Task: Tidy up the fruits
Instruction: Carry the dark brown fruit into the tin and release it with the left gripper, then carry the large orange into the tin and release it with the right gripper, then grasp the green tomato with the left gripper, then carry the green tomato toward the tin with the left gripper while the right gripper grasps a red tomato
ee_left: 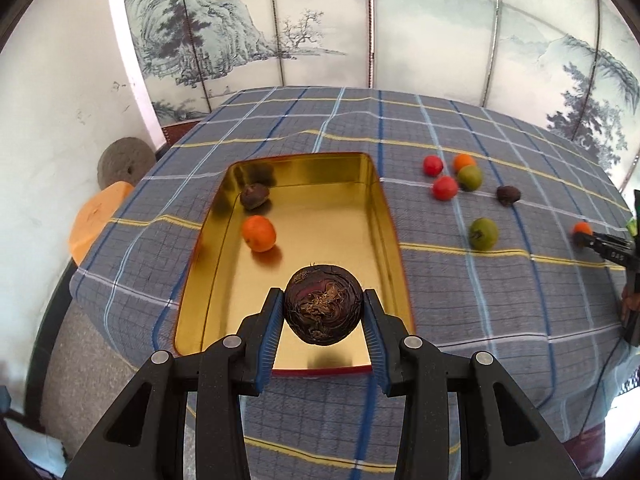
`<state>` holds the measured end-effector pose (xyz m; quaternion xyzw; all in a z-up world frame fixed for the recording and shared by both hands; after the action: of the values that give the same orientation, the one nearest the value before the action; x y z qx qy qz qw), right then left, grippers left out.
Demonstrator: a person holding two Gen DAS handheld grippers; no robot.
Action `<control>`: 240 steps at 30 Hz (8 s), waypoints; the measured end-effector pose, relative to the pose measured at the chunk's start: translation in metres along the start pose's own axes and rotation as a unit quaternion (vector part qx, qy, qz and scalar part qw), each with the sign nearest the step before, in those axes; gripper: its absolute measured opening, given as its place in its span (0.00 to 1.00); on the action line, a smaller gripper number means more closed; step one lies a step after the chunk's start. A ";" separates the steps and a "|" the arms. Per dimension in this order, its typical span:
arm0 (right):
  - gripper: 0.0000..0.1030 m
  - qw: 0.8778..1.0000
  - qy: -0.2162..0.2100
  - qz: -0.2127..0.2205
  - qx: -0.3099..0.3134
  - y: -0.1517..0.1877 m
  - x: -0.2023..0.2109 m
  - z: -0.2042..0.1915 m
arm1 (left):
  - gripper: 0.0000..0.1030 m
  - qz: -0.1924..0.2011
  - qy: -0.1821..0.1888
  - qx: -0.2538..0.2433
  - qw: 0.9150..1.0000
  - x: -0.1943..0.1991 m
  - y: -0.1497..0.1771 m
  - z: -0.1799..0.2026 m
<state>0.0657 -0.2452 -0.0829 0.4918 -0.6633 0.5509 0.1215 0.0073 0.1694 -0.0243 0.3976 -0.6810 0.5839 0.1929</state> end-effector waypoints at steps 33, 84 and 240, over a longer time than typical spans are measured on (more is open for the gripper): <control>0.35 1.000 0.007 -0.002 0.003 0.000 -0.002 -0.005 | 0.39 -0.035 -0.081 0.000 0.996 -0.090 0.011 -0.041; 0.35 0.999 -0.037 0.012 0.018 0.001 0.008 -0.058 | 0.65 0.024 -0.102 0.028 0.994 -0.022 0.004 -0.040; 0.30 0.967 -0.166 -0.069 0.178 -0.026 -0.096 -0.191 | 0.35 -0.044 0.103 0.073 0.991 -0.041 0.006 -0.007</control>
<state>0.0598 -0.0308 -0.0649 0.6346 -0.5301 0.5608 -0.0426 0.0267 0.1888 -0.0564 0.3778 -0.5951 0.6607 0.2581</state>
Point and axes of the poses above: each gripper's, at about its wrist camera, not at the fingertips, and x roughly against the way its jaws point, z to its right, y to its underside, the point moved 4 cm from there along -x, roughly the way its jaws point, and after that the axes turned 14 degrees about -y, right-handed, at the moved point
